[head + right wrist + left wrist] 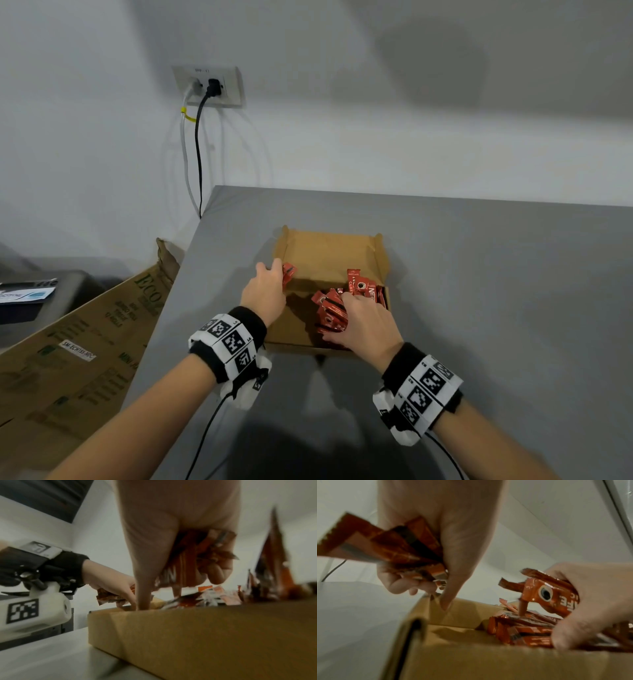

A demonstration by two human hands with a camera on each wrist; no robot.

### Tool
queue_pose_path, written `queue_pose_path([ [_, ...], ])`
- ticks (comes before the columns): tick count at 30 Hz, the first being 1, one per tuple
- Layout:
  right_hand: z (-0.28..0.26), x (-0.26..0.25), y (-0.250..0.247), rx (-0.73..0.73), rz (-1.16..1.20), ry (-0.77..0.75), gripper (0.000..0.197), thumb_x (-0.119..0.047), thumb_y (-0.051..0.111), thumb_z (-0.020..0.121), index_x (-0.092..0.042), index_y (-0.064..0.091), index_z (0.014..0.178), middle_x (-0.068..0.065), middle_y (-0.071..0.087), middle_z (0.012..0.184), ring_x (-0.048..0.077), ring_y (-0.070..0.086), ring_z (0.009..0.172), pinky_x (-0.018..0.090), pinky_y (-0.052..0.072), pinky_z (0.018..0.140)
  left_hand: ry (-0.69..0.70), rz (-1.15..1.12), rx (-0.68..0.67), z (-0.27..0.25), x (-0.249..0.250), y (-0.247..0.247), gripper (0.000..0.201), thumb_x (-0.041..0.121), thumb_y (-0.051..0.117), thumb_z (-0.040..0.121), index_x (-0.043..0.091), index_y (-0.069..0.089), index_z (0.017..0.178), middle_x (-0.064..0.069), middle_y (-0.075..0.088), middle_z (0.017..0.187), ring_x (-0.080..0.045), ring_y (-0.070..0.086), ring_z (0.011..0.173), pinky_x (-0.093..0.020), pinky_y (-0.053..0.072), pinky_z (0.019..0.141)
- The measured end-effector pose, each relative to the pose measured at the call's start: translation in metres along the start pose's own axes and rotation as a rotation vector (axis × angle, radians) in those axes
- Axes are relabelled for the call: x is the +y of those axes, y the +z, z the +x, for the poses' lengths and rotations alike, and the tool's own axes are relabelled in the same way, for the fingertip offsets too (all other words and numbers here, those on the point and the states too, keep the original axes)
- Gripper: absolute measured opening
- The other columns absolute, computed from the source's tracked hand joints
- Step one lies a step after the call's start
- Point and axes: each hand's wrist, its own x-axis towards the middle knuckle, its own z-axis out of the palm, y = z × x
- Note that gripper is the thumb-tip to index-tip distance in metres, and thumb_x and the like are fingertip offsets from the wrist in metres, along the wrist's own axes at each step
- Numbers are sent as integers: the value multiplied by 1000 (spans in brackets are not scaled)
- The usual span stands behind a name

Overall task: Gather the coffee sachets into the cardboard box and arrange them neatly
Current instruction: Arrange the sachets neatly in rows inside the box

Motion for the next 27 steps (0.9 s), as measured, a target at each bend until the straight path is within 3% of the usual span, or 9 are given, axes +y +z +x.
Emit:
queue_pose_path([
  [5,4,6,1,95,80,56,19,-26,59,88,-13,54,100,4,64,101,22,63,94,30,50,75,15,38,-72,-1,-4,-2,27,-8,47,84,6,42,107,-17,54,98,-34,59,86,-33,47,68],
  [10,3,13,-2,123,124,109,17,-23,57,89,-10,54,99,6,65,97,25,62,91,33,51,74,-18,24,-92,-8,-5,-1,31,-7,47,84,7,39,111,-17,50,99,-30,56,80,-31,46,68],
  [14,3,18,-7,141,303,144,16,-20,61,85,-9,56,96,6,66,86,24,64,76,39,54,70,-53,-20,-96,-11,-4,0,30,-7,46,85,8,38,109,-12,45,90,-25,48,73,-29,41,65],
  [20,3,19,-18,254,392,140,21,-7,52,91,-16,33,94,-4,52,69,16,55,57,24,46,48,-42,-21,-73,-11,-1,-4,23,-6,45,85,9,36,100,-13,46,88,-28,51,73,-30,42,65],
  [23,6,6,-14,196,293,108,27,-22,57,90,-20,30,94,0,60,80,23,60,68,36,52,59,-20,0,-57,-7,3,-3,24,-5,45,86,7,39,106,-17,49,96,-34,57,83,-32,44,68],
  [25,9,-3,-7,136,105,92,39,-42,63,84,-21,34,97,-1,62,86,22,62,77,32,49,62,-4,0,-54,-5,4,-1,21,-5,44,87,7,40,104,-18,52,99,-36,59,85,-34,46,69],
  [27,11,-7,-2,99,-38,87,49,-47,67,79,-18,38,105,-2,64,89,20,63,80,29,45,60,-3,10,-54,-3,2,0,20,-5,45,88,7,41,104,-19,54,101,-37,60,87,-36,50,73],
])
